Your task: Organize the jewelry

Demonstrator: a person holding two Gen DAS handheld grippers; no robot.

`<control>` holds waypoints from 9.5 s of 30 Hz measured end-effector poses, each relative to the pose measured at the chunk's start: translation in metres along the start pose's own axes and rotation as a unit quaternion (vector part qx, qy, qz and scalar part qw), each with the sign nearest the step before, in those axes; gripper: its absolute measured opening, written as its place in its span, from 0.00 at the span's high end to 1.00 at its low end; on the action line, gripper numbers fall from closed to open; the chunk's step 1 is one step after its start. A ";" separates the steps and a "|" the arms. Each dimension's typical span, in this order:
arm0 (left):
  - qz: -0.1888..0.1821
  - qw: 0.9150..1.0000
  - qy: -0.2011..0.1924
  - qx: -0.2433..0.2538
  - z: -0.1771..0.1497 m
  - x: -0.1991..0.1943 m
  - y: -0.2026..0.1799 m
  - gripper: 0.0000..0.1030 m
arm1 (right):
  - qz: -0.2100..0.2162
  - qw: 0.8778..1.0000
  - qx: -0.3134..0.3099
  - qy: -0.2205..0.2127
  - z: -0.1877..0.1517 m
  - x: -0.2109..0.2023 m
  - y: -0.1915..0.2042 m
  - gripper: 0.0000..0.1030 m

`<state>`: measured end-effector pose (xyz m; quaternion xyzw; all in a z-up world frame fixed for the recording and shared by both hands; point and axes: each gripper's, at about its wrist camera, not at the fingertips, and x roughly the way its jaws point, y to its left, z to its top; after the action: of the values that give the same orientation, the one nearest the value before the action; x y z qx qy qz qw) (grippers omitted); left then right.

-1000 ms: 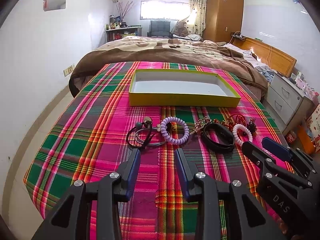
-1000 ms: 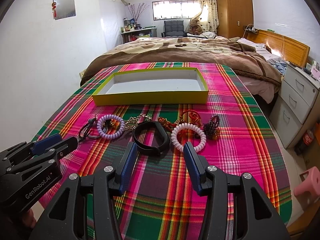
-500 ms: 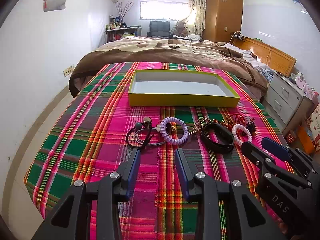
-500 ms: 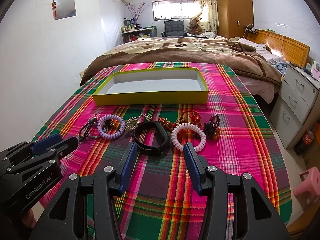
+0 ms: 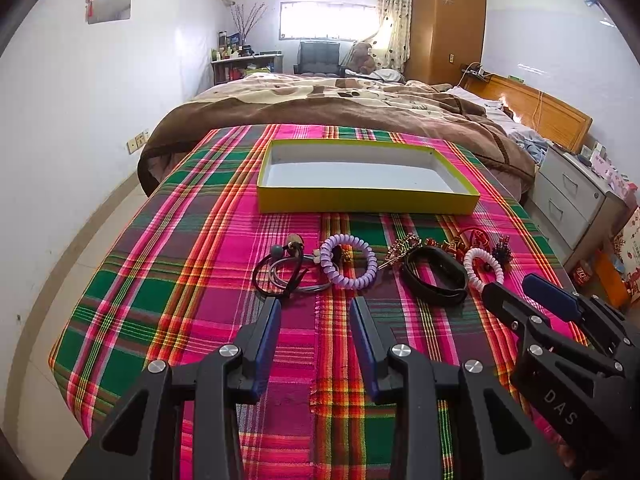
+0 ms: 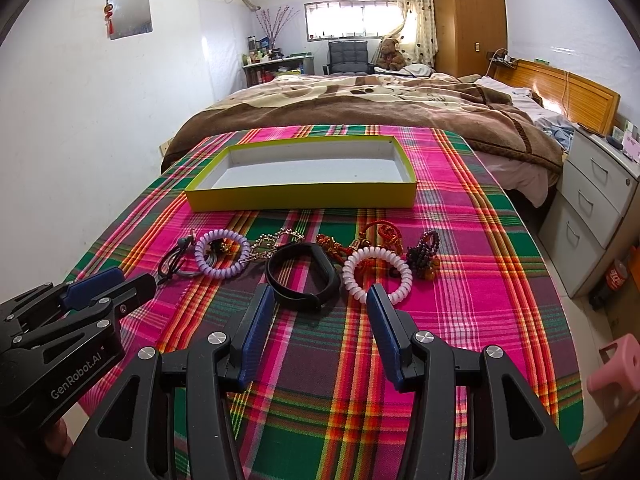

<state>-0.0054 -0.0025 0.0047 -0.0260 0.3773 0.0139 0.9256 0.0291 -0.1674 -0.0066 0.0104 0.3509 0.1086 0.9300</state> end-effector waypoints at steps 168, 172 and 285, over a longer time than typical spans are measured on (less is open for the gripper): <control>-0.035 0.996 0.078 -0.004 0.177 0.223 0.040 0.89 | -0.047 0.995 -0.010 0.085 0.148 0.185 -0.077 0.88; -0.029 0.996 0.087 -0.004 0.176 0.231 0.041 0.89 | -0.051 0.995 -0.017 0.086 0.150 0.187 -0.072 0.88; -0.145 0.987 0.060 -0.040 0.031 0.058 0.045 0.64 | -0.014 0.997 0.036 0.063 0.008 0.048 -0.069 0.91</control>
<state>0.0554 0.0443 -0.0152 -0.1180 0.4234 -0.1070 0.8918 0.0826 -0.2238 -0.0381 0.0323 0.4127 0.0837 0.9064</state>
